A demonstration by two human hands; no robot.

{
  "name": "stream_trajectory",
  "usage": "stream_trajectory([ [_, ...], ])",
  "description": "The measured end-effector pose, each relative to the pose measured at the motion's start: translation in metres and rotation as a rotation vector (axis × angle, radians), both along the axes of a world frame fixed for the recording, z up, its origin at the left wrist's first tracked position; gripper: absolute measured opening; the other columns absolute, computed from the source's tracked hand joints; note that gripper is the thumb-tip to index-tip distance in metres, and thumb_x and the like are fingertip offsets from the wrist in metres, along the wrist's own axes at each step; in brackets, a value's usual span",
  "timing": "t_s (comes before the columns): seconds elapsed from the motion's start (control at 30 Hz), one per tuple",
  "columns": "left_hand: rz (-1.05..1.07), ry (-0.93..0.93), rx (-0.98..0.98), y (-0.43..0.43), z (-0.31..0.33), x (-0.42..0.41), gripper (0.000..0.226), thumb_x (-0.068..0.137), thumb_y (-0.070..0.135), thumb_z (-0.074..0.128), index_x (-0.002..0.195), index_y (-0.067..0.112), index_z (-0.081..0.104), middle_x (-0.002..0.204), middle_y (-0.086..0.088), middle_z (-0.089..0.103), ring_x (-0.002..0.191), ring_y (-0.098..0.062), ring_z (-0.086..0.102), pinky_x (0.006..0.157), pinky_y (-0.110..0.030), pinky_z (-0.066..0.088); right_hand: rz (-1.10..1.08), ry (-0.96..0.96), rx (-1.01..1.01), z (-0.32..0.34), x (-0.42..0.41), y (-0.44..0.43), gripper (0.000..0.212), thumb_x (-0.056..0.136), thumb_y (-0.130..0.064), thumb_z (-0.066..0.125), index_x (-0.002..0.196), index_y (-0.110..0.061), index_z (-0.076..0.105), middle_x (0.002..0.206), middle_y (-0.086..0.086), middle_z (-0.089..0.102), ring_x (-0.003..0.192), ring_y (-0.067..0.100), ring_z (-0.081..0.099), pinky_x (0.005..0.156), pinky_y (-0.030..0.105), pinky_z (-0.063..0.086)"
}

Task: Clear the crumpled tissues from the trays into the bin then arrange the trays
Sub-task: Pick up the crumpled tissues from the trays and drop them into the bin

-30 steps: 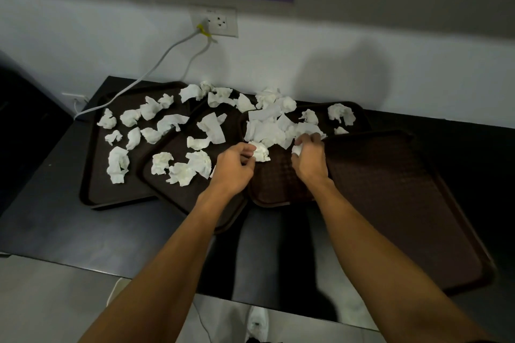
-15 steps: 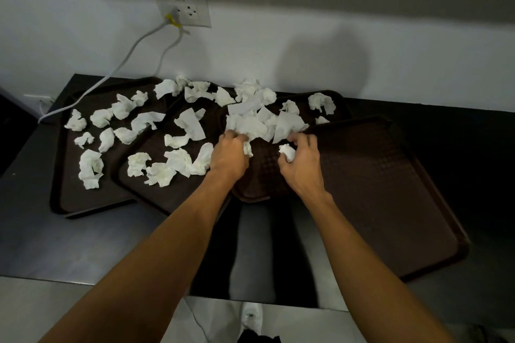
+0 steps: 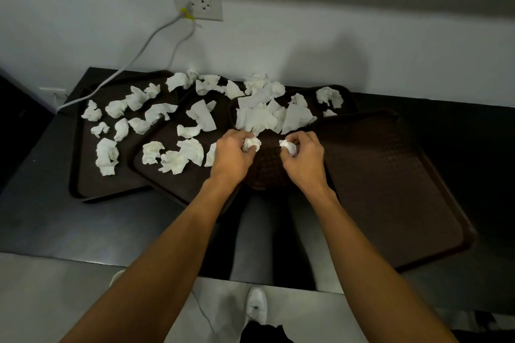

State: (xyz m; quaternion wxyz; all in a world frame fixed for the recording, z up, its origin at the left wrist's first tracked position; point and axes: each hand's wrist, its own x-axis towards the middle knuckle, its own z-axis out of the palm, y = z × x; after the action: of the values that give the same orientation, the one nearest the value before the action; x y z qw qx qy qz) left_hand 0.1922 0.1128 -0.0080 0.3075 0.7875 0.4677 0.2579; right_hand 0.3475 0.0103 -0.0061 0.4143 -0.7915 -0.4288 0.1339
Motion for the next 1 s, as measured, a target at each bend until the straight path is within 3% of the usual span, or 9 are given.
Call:
stream_trajectory([
  [0.07,0.027,-0.055,-0.002,-0.008,0.007,-0.013,0.026,0.086,0.015,0.078,0.113,0.016,0.075,0.108,-0.001,0.065,0.085,-0.010,0.064,0.075,-0.001,0.044,0.010,0.016,0.023,0.003,-0.013,-0.001,0.024,0.085,-0.012,0.072,0.109,-0.013,0.068,0.113,-0.001,0.054,0.090,0.011,0.063,0.078,0.015,0.052],
  [0.2,0.102,-0.130,-0.023,-0.020,0.019,-0.047,0.022,0.089,0.020,0.076,0.111,0.022,0.074,0.107,0.003,0.066,0.088,-0.005,0.065,0.075,-0.008,0.051,0.043,0.047,0.068,0.009,-0.044,-0.001,0.022,0.087,-0.012,0.071,0.108,-0.016,0.068,0.110,-0.004,0.056,0.089,0.007,0.062,0.080,0.021,0.057],
  [0.37,0.184,-0.154,-0.020,-0.029,0.024,-0.109,0.022,0.090,0.022,0.075,0.112,0.022,0.073,0.107,0.005,0.069,0.087,-0.002,0.065,0.072,-0.004,0.046,0.108,0.060,0.118,0.011,-0.097,-0.001,0.018,0.090,-0.013,0.071,0.107,-0.016,0.069,0.108,-0.005,0.058,0.089,0.007,0.063,0.080,0.027,0.059],
  [0.53,0.255,-0.203,-0.033,-0.041,0.026,-0.183,0.023,0.090,0.021,0.075,0.112,0.020,0.072,0.103,0.001,0.070,0.087,-0.005,0.067,0.079,-0.019,0.056,0.171,0.085,0.132,0.013,-0.163,0.004,0.020,0.090,-0.016,0.072,0.110,-0.017,0.067,0.108,-0.006,0.061,0.090,0.006,0.062,0.079,0.023,0.057],
  [0.67,0.333,-0.200,-0.024,-0.053,0.027,-0.246,0.021,0.091,0.021,0.075,0.112,0.021,0.073,0.105,0.003,0.068,0.089,-0.004,0.066,0.079,-0.016,0.054,0.226,0.133,0.134,0.014,-0.224,0.003,0.016,0.089,-0.019,0.075,0.100,-0.021,0.065,0.101,-0.008,0.065,0.091,0.004,0.063,0.074,0.018,0.055],
  [0.83,0.456,-0.191,-0.038,-0.073,0.021,-0.331,0.020,0.091,0.018,0.075,0.111,0.020,0.073,0.103,0.007,0.064,0.084,0.002,0.063,0.072,-0.001,0.044,0.331,0.214,0.121,0.009,-0.308,-0.004,0.012,0.090,-0.017,0.076,0.096,-0.021,0.066,0.101,-0.004,0.067,0.087,0.004,0.065,0.071,0.012,0.052],
  [1.0,0.571,-0.175,-0.072,-0.097,0.002,-0.417,0.020,0.090,0.017,0.075,0.109,0.022,0.074,0.104,0.005,0.066,0.084,0.001,0.064,0.071,0.000,0.043,0.424,0.268,0.069,-0.001,-0.393,-0.013,0.010,0.090,-0.015,0.074,0.096,-0.019,0.068,0.100,-0.007,0.067,0.088,0.003,0.065,0.070,0.011,0.051],
])
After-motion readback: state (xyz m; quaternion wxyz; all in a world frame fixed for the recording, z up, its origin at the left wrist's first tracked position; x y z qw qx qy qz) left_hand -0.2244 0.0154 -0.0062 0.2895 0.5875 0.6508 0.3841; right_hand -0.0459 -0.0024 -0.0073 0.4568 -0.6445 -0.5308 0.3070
